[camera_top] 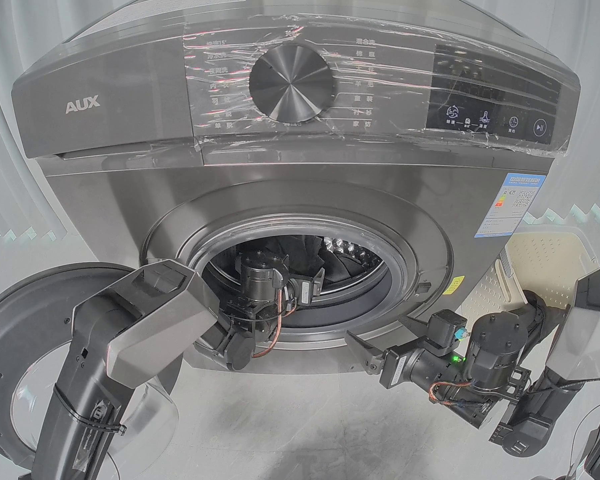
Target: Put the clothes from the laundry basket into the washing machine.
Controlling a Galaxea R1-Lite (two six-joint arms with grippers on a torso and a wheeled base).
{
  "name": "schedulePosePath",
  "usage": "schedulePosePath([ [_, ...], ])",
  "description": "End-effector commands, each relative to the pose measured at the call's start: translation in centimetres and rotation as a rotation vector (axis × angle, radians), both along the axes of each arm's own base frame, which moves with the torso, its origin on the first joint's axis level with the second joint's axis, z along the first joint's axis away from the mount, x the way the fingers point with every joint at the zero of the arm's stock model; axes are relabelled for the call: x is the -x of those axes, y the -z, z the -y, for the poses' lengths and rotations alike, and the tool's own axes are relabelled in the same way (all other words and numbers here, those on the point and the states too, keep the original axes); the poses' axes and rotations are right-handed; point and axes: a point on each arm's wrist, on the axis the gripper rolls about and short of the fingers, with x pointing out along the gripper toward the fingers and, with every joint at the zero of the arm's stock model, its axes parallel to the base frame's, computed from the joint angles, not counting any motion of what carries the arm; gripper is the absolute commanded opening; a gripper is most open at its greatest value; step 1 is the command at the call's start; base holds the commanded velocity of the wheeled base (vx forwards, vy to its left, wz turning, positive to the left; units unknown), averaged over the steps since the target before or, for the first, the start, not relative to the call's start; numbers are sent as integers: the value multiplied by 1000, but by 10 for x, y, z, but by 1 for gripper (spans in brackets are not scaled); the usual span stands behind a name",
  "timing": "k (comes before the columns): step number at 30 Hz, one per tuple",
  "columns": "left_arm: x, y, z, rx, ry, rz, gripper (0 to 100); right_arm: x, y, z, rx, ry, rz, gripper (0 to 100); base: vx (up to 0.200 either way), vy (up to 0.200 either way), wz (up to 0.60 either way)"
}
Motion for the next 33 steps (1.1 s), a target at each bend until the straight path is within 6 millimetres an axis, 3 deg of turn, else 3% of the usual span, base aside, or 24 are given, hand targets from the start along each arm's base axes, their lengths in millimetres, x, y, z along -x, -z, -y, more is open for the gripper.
schedulePosePath([
  [1,16,-2,1,-25,26,-38,100,0,2,0,4,-1,-4,100,0,0,0],
  [13,29,28,-2,-87,59,-126,100,0,4,-1,6,-1,-11,100,0,0,0],
  [14,29,28,-1,-89,60,-124,0,0,3,-1,7,-1,-9,100,0,0,0],
  [21,23,24,2,-70,55,-95,0,0,4,-1,6,-1,-11,100,0,0,0],
  [26,6,-1,10,5,38,11,0,0,4,-1,6,-2,-11,100,0,0,0],
  [33,-22,-8,10,70,-9,127,0,0,4,-1,6,-1,-11,100,0,0,0],
])
